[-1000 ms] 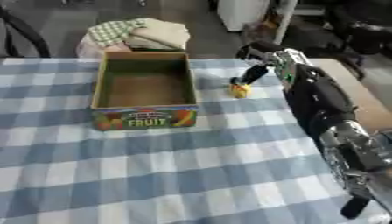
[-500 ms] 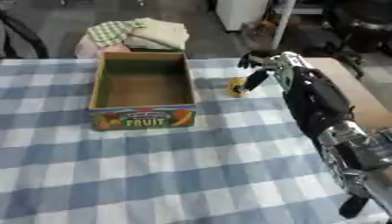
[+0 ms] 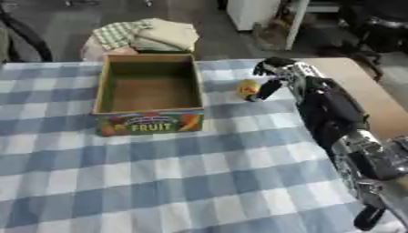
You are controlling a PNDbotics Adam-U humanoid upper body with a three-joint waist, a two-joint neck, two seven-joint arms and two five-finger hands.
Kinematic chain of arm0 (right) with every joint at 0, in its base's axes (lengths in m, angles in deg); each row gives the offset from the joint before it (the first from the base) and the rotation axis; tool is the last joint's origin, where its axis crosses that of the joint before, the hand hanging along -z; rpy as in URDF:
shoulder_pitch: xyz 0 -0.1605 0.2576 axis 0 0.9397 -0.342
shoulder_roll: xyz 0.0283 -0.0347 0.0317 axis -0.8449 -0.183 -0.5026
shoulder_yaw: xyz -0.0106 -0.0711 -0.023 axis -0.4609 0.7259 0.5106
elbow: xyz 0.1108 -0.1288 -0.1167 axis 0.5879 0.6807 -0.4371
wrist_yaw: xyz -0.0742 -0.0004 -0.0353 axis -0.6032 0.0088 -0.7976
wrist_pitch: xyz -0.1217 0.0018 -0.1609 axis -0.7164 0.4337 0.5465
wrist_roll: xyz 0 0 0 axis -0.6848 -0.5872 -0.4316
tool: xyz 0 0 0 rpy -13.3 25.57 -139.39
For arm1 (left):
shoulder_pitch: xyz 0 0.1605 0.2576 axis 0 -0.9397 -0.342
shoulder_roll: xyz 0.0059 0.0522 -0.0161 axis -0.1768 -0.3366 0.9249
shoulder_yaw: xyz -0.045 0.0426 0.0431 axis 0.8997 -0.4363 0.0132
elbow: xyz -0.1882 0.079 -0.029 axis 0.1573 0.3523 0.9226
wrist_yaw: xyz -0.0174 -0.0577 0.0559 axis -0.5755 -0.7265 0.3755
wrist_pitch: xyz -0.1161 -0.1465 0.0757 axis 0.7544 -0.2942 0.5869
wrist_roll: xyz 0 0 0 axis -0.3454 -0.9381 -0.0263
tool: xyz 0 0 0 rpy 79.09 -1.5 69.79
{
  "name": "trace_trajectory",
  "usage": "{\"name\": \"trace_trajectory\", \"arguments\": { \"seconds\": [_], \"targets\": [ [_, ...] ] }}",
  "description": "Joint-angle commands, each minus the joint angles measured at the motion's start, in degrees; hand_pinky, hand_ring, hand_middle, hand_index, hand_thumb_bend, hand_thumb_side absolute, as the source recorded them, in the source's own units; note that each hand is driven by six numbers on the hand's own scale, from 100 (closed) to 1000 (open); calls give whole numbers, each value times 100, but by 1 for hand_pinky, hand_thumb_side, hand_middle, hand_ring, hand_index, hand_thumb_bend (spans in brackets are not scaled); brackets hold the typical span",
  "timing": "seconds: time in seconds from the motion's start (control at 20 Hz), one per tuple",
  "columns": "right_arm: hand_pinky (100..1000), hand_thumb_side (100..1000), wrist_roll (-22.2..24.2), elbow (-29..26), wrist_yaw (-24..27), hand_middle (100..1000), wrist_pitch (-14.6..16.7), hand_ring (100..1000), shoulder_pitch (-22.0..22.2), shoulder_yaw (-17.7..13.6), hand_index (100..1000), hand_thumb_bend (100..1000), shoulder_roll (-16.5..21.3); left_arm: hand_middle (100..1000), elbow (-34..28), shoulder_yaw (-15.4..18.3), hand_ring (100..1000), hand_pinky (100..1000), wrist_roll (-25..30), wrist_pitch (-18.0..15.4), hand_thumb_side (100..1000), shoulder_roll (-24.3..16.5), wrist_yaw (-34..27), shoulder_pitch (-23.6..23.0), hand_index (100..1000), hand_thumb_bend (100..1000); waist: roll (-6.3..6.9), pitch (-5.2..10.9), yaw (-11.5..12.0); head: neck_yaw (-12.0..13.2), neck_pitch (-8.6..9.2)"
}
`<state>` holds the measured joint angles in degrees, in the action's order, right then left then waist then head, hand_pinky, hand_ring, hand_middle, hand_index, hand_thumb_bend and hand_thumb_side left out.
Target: Pick up objects on the table and place them in the box.
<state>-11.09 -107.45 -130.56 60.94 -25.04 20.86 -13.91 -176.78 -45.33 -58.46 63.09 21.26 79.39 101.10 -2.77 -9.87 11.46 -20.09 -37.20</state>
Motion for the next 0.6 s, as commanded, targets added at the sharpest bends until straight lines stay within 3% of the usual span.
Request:
{"name": "trace_trajectory", "arguments": {
  "seconds": [0.05,0.4,0.6],
  "targets": [
    [852,363,-210,-13,-76,770,-19,832,-64,-9,840,493,141,498,-49,47,562,753,-1,-16,160,-58,-16,49,636,522,35,80,14,-30,-20],
    [810,307,-528,-16,-233,685,-59,788,18,3,783,467,69,498,-41,41,560,753,10,-23,161,-27,-24,40,636,523,72,51,52,-54,-23],
    [780,230,-785,-29,-293,565,-98,737,43,-2,683,435,41,497,-39,41,559,753,11,-23,162,-12,-29,41,635,523,76,41,59,-63,-22]
  ]
}}
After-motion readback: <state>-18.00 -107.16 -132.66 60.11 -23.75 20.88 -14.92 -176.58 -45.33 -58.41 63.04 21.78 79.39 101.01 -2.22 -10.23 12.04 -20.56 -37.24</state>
